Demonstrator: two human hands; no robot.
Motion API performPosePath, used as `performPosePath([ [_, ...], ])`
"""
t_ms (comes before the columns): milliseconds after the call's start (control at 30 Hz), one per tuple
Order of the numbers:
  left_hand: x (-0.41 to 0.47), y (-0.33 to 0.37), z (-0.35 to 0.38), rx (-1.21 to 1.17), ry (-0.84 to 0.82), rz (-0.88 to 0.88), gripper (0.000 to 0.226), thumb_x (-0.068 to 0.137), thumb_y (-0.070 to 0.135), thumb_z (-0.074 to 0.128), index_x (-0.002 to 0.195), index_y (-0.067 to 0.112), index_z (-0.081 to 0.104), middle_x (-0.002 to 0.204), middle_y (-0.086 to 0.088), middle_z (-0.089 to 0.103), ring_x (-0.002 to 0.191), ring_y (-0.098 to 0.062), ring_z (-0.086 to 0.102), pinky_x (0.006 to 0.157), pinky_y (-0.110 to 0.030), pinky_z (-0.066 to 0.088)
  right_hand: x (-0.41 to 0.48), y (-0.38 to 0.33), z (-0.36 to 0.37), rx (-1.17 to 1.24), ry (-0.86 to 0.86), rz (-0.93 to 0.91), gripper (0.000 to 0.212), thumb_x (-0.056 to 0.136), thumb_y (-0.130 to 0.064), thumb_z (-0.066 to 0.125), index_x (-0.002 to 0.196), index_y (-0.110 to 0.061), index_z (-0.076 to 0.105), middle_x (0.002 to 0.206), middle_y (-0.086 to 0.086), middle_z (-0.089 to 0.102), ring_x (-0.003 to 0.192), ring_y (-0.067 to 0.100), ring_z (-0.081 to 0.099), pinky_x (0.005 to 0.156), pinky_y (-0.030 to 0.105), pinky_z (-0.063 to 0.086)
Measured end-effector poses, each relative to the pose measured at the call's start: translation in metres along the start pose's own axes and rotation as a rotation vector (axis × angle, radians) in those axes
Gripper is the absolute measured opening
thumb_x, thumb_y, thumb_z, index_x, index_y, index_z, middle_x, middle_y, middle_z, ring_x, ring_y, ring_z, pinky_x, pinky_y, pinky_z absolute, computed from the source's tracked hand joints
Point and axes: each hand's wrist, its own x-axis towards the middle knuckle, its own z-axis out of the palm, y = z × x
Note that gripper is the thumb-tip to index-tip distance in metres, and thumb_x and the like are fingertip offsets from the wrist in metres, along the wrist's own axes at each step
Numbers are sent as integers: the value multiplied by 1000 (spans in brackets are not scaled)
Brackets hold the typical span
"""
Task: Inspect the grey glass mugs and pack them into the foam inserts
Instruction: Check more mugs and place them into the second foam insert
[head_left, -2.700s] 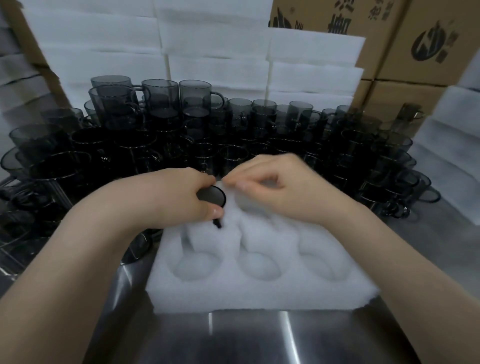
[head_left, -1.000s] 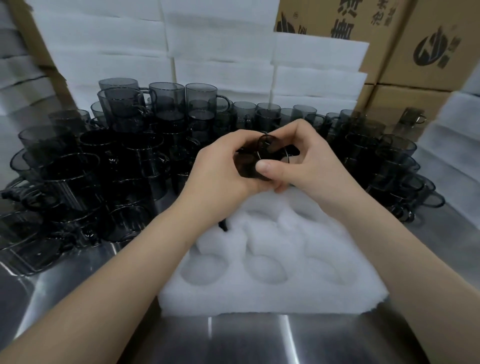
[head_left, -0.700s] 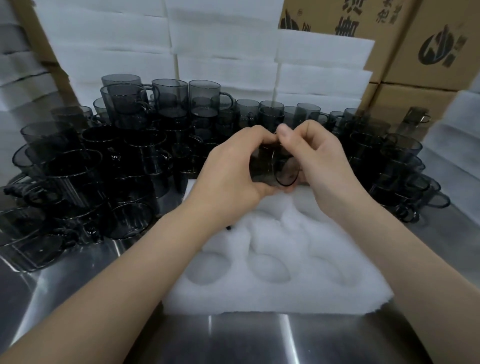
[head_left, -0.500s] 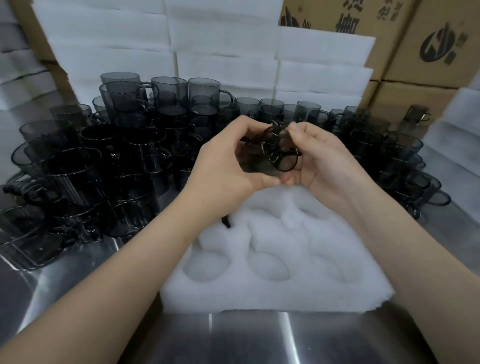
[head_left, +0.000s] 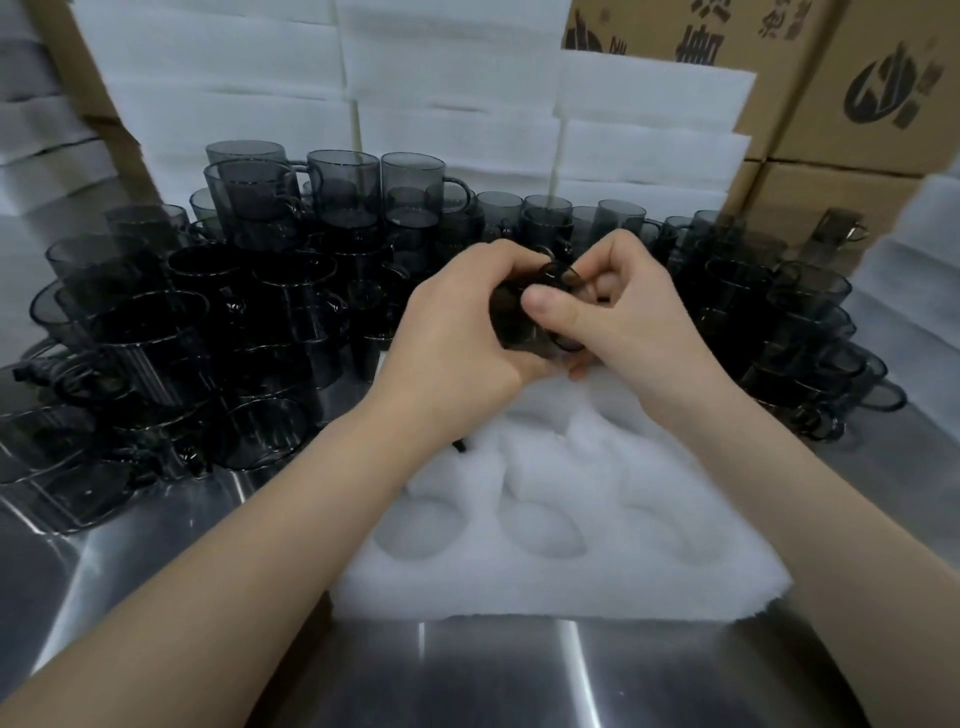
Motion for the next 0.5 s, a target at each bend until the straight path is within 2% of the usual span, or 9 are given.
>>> performPosePath([
  [67, 0, 1, 0, 73, -41, 39, 59, 58, 14, 89, 110, 26, 63, 99, 17, 64, 92, 2, 57, 79, -6, 42, 1, 1, 1, -61, 72, -16, 48, 64, -53, 76, 76, -18, 45, 56, 0, 49, 45, 9, 51, 36, 22, 40],
  [133, 0, 1, -1, 91, -61, 59, 58, 59, 13, 88, 110, 25, 62, 94, 21, 62, 92, 3, 56, 80, -7, 42, 1, 2, 0, -76, 107, -36, 41, 76, -50, 70, 73, -18, 44, 53, 2, 46, 42, 12, 48, 35, 23, 39],
  [200, 0, 1, -2, 65, -66, 70, 61, 63, 10, 87, 117, 24, 62, 97, 25, 60, 96, 4, 56, 87, -8, 42, 1, 1, -1, 16, 95, -20, 34, 87, -43, 64, 73, -18, 46, 52, 2, 49, 43, 15, 51, 37, 26, 42],
  [333, -1, 2, -3, -94, -91, 83, 68, 70, -7, 77, 130, 18, 56, 131, 10, 58, 123, -2, 53, 107, -26, 41, 4, -1, -6, 328, -15, 167, 26, 97, -38, 52, 84, -17, 61, 51, -2, 50, 46, 19, 48, 43, 26, 38],
  [400, -1, 1, -3, -114, -117, 100, 72, 72, -11, 72, 135, 18, 52, 147, 6, 46, 137, -2, 40, 113, -30, 36, 5, 0, -9, 384, -77, 184, 22, 94, -36, 57, 83, -19, 67, 54, 1, 44, 47, 17, 41, 44, 24, 31],
  [467, -2, 1, -3, -102, -138, 123, 76, 75, -13, 70, 141, 17, 46, 155, 3, 35, 141, 0, 30, 115, -32, 33, 4, 1, -11, 468, -129, 177, 14, 87, -29, 64, 79, -21, 73, 57, 1, 36, 47, 13, 36, 44, 23, 27],
  [500, -1, 1, -2, -113, -149, 122, 81, 75, -15, 68, 144, 18, 40, 156, 1, 33, 140, 0, 31, 115, -34, 34, 4, 1, -12, 510, -149, 178, 12, 85, -26, 65, 81, -21, 75, 59, 2, 34, 46, 11, 35, 43, 22, 27],
])
